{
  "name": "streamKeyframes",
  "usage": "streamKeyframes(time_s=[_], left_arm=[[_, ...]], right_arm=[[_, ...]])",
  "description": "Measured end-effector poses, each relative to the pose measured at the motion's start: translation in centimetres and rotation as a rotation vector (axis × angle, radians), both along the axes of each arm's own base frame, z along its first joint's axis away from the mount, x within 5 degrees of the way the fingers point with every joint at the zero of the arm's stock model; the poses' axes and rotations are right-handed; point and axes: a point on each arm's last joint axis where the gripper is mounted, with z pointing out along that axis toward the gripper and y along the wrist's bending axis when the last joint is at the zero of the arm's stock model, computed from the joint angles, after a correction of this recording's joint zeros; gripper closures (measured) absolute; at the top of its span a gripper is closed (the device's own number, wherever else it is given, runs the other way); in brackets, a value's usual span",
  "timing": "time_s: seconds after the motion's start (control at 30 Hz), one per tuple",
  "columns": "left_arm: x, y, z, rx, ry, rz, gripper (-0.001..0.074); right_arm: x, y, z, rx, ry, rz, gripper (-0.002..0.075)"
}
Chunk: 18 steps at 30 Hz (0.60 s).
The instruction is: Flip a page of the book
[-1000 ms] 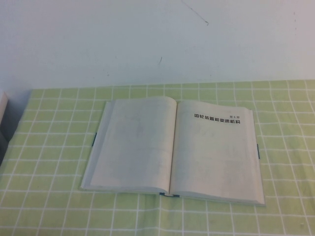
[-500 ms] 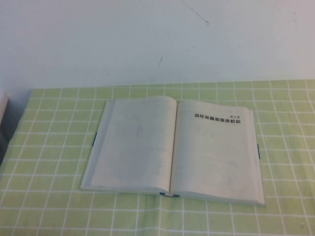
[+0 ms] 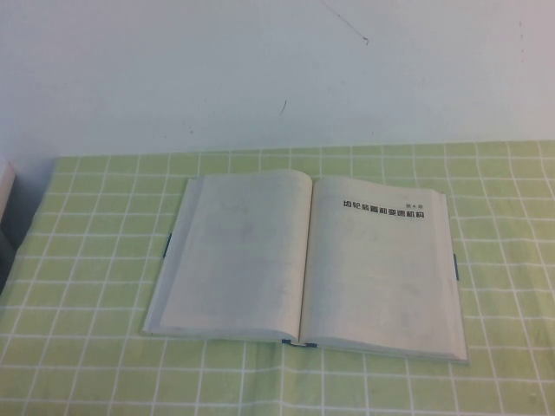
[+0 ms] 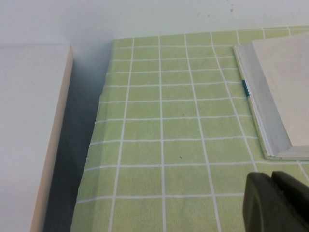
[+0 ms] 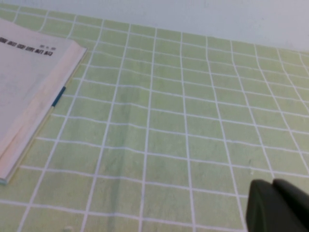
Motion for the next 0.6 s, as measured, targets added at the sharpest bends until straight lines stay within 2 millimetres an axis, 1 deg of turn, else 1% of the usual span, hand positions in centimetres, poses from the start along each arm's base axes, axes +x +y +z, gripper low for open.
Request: streamKeyframes(time_s=[0.6], left_arm=[[0.00,0.00,0.00,0.006,0.000,-0.002,0.0739]], right_arm=[[-0.01,-0.07,0.00,-0.003,0.000,-0.010,0.0728]])
